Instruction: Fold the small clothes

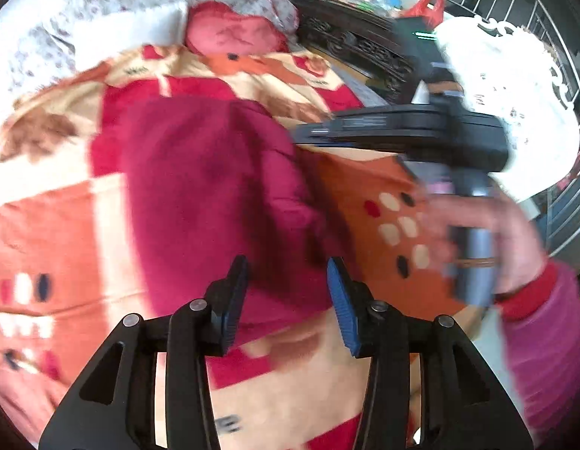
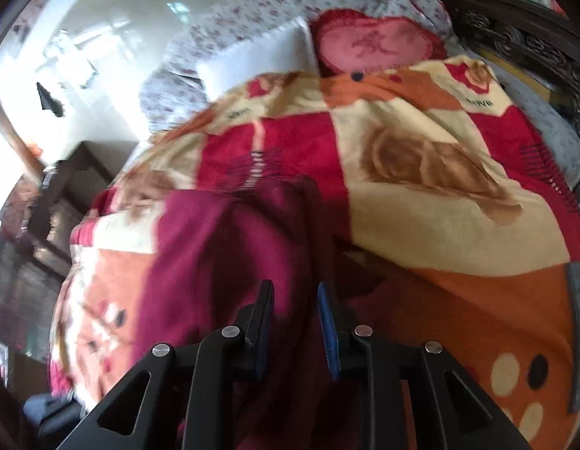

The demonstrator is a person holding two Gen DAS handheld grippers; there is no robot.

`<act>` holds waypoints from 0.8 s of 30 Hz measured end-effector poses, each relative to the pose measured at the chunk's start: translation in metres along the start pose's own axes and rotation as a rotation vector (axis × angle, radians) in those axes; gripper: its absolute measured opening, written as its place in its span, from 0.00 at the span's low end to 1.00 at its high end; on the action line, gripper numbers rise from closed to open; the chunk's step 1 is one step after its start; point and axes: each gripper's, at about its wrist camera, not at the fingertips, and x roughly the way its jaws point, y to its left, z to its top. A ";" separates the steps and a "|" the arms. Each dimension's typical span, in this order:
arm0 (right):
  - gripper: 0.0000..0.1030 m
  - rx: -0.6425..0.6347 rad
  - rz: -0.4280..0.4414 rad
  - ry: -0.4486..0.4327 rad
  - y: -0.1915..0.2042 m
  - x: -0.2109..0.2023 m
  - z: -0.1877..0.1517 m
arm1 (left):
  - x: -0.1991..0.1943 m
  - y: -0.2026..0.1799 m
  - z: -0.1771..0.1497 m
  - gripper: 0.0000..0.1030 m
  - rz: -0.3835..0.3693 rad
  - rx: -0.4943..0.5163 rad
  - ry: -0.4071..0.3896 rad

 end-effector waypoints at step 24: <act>0.15 -0.054 -0.023 0.064 -0.002 -0.016 -0.078 | 0.001 0.035 -0.021 0.42 0.150 -0.069 -0.004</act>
